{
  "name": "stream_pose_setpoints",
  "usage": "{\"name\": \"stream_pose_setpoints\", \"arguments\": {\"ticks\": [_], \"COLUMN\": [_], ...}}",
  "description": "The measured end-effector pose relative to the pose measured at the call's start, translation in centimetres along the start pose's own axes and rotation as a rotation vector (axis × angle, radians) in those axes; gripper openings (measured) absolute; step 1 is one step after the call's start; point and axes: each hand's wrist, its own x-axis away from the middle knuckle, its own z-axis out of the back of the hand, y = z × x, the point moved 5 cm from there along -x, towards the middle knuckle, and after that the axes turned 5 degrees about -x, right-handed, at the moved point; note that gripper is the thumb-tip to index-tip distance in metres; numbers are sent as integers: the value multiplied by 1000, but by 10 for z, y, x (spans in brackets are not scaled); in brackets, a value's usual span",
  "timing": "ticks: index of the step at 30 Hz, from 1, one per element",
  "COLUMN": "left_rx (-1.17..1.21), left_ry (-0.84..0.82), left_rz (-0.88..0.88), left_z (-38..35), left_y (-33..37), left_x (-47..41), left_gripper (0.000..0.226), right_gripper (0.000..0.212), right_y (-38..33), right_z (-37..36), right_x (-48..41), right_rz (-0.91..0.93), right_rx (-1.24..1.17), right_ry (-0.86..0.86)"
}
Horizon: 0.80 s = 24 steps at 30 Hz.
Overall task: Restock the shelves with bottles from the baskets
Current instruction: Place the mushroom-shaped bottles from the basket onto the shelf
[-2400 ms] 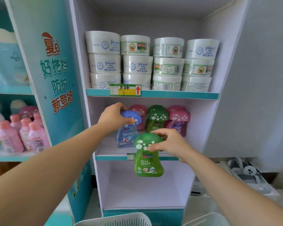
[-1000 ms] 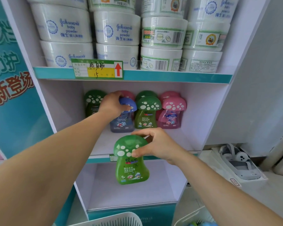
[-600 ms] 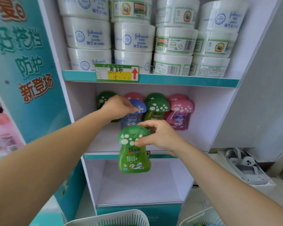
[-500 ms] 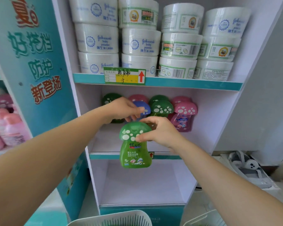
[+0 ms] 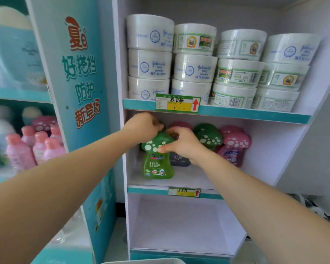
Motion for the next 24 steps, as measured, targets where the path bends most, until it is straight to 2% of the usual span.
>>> {"name": "stream_pose_setpoints", "arguments": {"ticks": [5,9,13,17,24], "left_rx": [-289,-452,-513,-493,-477], "left_ry": [29,15,-46,-111,-122], "left_rz": [-30,-88,-201,-235,-270], "left_z": [-4,-17,-42,-67,-87], "left_y": [-1,-10,-24,-36,-44], "left_x": [9,29,56,77,81], "left_gripper": [24,31,29,26,32], "right_gripper": [69,61,65,66,61], "right_y": [-8,-15,-11,-2,11], "right_z": [-8,-15,-24,-34,-40], "right_x": [-21,-37,-54,-67,-78], "right_rz": [56,117,134,128,100], "right_rx": [236,370,576,634,680], "right_ry": [42,82,143,170,171]}}
